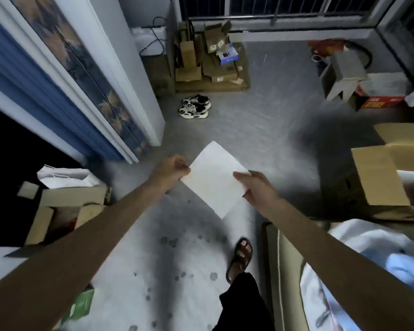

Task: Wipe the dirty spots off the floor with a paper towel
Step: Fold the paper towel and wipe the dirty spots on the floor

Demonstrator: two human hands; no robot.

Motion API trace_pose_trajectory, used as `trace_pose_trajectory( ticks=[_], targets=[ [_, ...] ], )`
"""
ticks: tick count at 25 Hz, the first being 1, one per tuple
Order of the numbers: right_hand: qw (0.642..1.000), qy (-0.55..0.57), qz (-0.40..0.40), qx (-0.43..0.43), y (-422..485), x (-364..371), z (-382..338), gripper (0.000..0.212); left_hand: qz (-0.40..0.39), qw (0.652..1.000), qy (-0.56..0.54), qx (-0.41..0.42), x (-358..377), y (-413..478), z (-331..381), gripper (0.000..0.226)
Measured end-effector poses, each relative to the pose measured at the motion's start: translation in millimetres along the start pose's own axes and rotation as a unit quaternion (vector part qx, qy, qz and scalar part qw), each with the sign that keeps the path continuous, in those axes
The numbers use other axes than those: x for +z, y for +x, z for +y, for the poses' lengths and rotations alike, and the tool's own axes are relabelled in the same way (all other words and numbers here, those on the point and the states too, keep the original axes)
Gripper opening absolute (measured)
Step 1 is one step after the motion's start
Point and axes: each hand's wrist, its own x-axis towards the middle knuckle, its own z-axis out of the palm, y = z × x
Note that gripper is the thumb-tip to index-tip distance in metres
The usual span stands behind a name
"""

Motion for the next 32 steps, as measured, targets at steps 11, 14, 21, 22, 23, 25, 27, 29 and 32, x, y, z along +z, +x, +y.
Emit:
trace_pose_trajectory(
  ticks=[11,14,21,22,23,25,27,29,32],
  targets=[
    [0.955,-0.207,0.207,0.043,185.4,-125.2,-33.6,0.019,-0.093,0.989,0.088,-0.078,67.9,179.7,25.3,0.022],
    [0.95,-0.208,0.223,0.062,214.5,-136.1,-0.9,0.016,-0.115,0.984,0.112,-0.077,83.6,217.1,-6.0,0.021],
    [0.922,-0.232,0.252,0.181,298.2,-175.2,128.2,0.018,-0.235,0.949,0.2,-0.066,166.1,339.5,-138.7,0.028],
    [0.917,-0.256,0.232,0.202,316.0,-181.8,152.8,0.022,-0.247,0.945,0.206,-0.063,181.6,358.8,-164.5,0.029],
    [0.912,-0.276,0.214,0.213,338.0,-190.6,176.1,0.026,-0.251,0.944,0.208,-0.057,199.8,378.5,-193.4,0.029],
    [0.914,-0.272,0.211,0.215,391.1,-211.3,215.2,0.028,-0.242,0.943,0.225,-0.039,238.3,417.1,-247.1,0.029],
    [0.907,-0.286,0.217,0.218,452.6,-244.9,264.3,0.028,-0.264,0.928,0.264,-0.012,296.0,456.5,-309.8,0.027],
    [0.841,-0.439,0.263,0.173,513.5,-285.3,295.2,0.03,-0.287,0.911,0.295,0.013,346.8,497.6,-358.8,0.026],
    [0.76,-0.483,0.428,-0.069,584.9,-356.5,303.4,0.023,-0.287,0.895,0.334,0.074,408.4,556.3,-407.9,0.031]
  ],
)
